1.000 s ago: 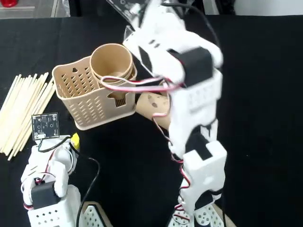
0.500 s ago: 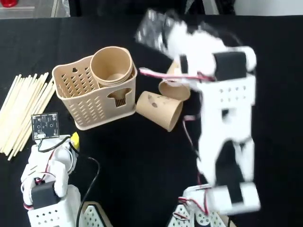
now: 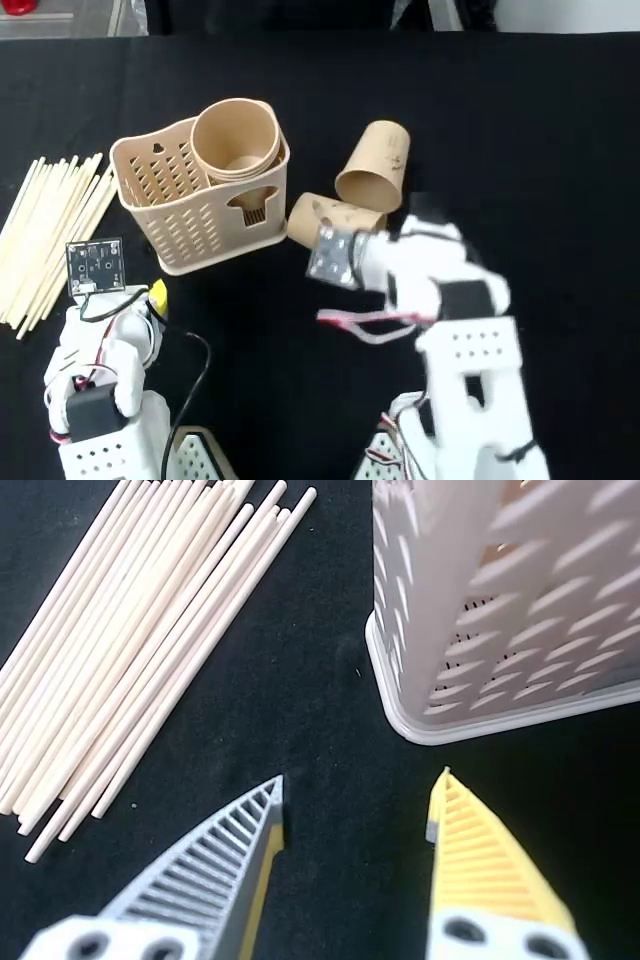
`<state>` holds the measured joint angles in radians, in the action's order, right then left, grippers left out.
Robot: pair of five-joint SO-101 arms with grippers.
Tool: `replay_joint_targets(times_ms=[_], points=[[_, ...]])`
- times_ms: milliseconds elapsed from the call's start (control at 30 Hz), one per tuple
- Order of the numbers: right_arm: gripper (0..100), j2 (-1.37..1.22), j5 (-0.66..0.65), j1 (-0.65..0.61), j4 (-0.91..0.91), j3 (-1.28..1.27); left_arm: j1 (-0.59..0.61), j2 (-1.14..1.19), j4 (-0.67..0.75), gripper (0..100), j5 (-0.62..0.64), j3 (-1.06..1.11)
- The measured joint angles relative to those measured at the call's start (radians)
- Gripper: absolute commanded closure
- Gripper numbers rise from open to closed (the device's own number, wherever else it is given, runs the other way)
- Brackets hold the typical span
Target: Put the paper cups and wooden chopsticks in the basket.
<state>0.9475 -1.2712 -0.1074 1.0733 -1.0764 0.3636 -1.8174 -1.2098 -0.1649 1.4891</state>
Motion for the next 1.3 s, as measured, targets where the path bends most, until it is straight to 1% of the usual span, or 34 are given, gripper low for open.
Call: replay_joint_targets(times_ms=[67, 200, 367, 467, 533, 733, 833, 900, 1000, 1133, 1200, 1300], points=[[59.0, 0.051, 0.009, -0.012, -0.072, -0.097, 0.0, 0.0, 0.0, 77, 0.0, 0.0], [59.0, 0.109, 0.075, -0.048, -0.259, -0.236, 0.0, 0.0, 0.0, 77, 0.0, 0.0], [59.0, 0.115, 0.172, -0.098, -0.417, -0.29, 0.0, 0.0, 0.0, 77, 0.0, 0.0], [59.3, 0.115, 0.201, -0.115, -0.476, -0.301, 0.0, 0.0, 0.0, 77, 0.0, 0.0], [63.6, 0.115, 0.206, -0.12, -0.509, -0.313, 0.0, 0.0, 0.0, 77, 0.0, 0.0], [82.8, 0.115, 0.206, -0.12, -0.591, -0.359, 0.0, 0.0, 0.0, 77, 0.0, 0.0], [91.1, 0.117, 0.209, -0.12, -0.609, -0.364, 0.0, 0.0, 0.0, 77, 0.0, 0.0], [98.5, 0.117, 0.212, -0.12, -0.612, -0.364, 0.0, 0.0, 0.0, 77, 0.0, 0.0], [98.8, 0.132, 0.239, -0.118, -0.623, -0.361, 0.0, 0.0, 0.0, 77, 0.0, 0.0], [98.6, 0.126, 0.334, -0.118, -0.62, -0.341, 0.0, 0.0, 0.0, 77, 0.0, 0.0], [98.6, 0.126, 0.371, -0.12, -0.586, -0.304, 0.0, -0.002, 0.0, 77, 0.0, 0.006], [98.6, 0.126, 0.394, -0.12, -0.468, -0.221, 0.0, 0.0, 0.0, 77, 0.0, 0.009]])
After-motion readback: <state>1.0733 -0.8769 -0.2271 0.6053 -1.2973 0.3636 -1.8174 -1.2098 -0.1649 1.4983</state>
